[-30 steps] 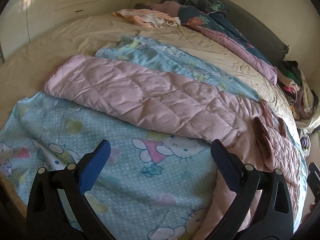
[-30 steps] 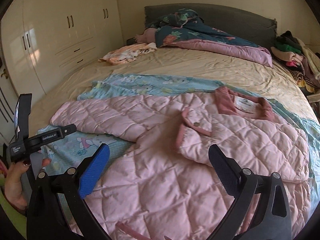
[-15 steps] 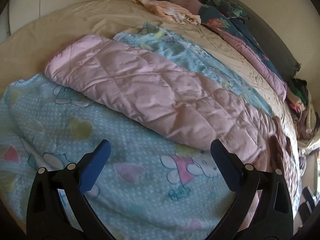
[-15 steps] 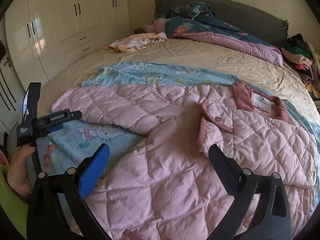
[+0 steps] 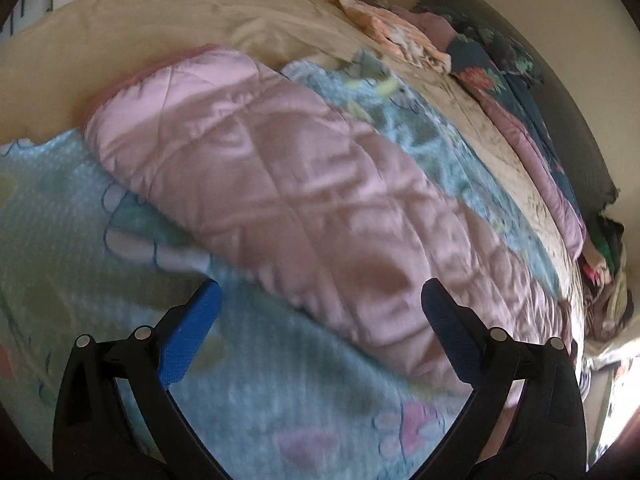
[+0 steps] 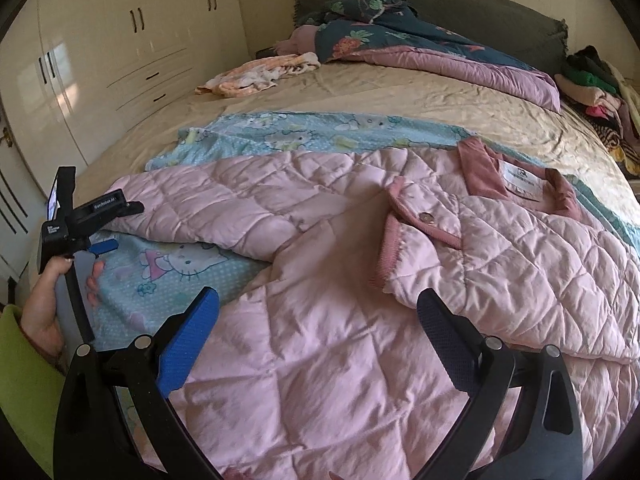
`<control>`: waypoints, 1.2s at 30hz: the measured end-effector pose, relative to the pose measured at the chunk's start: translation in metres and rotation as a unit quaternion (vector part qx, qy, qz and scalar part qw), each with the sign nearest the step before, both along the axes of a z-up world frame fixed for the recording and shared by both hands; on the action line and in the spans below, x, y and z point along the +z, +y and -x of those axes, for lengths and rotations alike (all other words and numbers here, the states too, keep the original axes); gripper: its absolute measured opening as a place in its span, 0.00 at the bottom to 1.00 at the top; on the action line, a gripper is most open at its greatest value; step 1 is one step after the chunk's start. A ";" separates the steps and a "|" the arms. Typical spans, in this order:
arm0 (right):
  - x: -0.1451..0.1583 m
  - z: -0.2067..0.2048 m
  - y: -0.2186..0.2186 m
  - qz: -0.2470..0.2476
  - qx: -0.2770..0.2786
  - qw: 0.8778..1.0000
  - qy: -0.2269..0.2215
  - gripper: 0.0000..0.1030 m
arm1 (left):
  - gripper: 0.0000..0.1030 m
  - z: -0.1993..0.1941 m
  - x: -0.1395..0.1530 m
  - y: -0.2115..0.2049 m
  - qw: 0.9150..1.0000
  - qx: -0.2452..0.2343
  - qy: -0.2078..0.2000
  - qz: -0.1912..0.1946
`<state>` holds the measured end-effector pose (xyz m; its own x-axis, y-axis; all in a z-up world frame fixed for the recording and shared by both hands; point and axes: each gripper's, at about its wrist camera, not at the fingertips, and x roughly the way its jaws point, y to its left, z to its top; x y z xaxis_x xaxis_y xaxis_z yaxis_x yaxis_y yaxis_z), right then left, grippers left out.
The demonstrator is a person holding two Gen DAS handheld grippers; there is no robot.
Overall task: Fold large clothes
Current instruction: 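Move the left tool to the other sleeve cuff and grasp it, then lift the sleeve with the left tool and carry it over the jacket body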
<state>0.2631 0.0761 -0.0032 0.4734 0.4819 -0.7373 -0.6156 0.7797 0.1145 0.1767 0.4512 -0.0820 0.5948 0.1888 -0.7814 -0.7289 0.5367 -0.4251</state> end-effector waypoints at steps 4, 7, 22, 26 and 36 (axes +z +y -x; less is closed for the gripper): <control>-0.002 -0.006 -0.013 -0.005 -0.016 1.000 0.004 0.96 | 0.91 -0.006 -0.001 0.017 1.000 0.024 0.003 0.000; -0.001 -0.010 -0.023 -0.009 -0.026 1.000 0.006 0.96 | 0.91 -0.010 -0.001 0.026 0.999 0.036 0.007 0.000; 0.013 -0.010 -0.062 -0.038 -0.058 0.998 0.004 0.96 | 0.16 0.011 0.064 0.023 0.993 0.055 -0.100 -0.028; 0.021 -0.007 -0.072 -0.040 -0.065 0.997 -0.007 0.96 | 0.15 0.009 0.104 0.004 0.989 0.031 -0.129 -0.060; 0.048 0.005 -0.109 -0.067 -0.088 0.994 -0.022 0.96 | 0.14 0.002 0.176 -0.055 0.977 -0.038 -0.184 -0.103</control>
<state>0.2581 -0.0329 0.0447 0.5899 0.4809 -0.6486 -0.4774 0.8556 0.2002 0.1748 0.3959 0.0941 0.8466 0.2650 -0.4616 -0.5022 0.6851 -0.5277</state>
